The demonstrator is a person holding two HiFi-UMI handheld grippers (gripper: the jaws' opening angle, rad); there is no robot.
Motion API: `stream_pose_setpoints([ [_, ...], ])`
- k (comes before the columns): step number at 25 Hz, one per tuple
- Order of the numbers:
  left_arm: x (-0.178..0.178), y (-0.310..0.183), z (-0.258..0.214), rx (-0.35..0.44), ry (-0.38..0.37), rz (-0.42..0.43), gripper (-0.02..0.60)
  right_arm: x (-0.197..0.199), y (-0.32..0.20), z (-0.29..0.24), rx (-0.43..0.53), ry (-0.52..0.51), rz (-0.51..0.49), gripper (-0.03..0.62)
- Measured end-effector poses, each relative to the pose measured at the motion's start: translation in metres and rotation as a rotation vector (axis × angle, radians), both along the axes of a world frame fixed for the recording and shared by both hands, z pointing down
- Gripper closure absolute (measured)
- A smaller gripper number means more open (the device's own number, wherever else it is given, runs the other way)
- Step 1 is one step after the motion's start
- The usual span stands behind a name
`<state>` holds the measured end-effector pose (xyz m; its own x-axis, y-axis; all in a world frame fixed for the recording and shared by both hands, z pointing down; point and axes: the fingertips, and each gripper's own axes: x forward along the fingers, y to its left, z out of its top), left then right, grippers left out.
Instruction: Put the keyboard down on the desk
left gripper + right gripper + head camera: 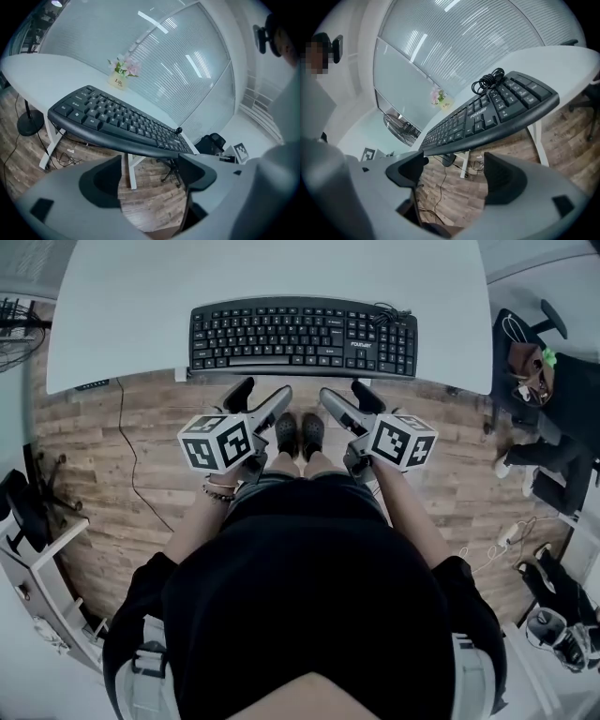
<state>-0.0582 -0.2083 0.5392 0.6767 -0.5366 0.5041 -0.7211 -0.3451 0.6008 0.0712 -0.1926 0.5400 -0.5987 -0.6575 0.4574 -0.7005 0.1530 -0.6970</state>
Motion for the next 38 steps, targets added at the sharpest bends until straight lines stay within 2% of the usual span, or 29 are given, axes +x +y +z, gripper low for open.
stream_pose_setpoints([
  [4,0.005,0.007,-0.015,0.028,-0.004,0.035,0.206,-0.007,0.012,-0.018,0.027,0.014,-0.021,0.200],
  [13,0.010,-0.001,-0.056,0.144,-0.023,0.060,0.206,-0.014,-0.008,-0.075,0.219,0.082,-0.050,0.203],
  [23,0.012,-0.034,-0.113,0.314,-0.007,0.031,0.209,-0.016,-0.035,-0.132,0.407,0.149,-0.055,0.275],
  [27,0.015,-0.048,-0.132,0.377,-0.025,0.037,0.227,-0.013,-0.047,-0.152,0.475,0.179,-0.046,0.303],
  [31,0.017,-0.056,-0.146,0.431,-0.049,0.032,0.276,-0.008,-0.055,-0.166,0.521,0.197,-0.018,0.330],
  [38,0.023,-0.071,-0.165,0.489,-0.039,0.031,0.310,-0.001,-0.070,-0.188,0.587,0.211,0.009,0.357],
])
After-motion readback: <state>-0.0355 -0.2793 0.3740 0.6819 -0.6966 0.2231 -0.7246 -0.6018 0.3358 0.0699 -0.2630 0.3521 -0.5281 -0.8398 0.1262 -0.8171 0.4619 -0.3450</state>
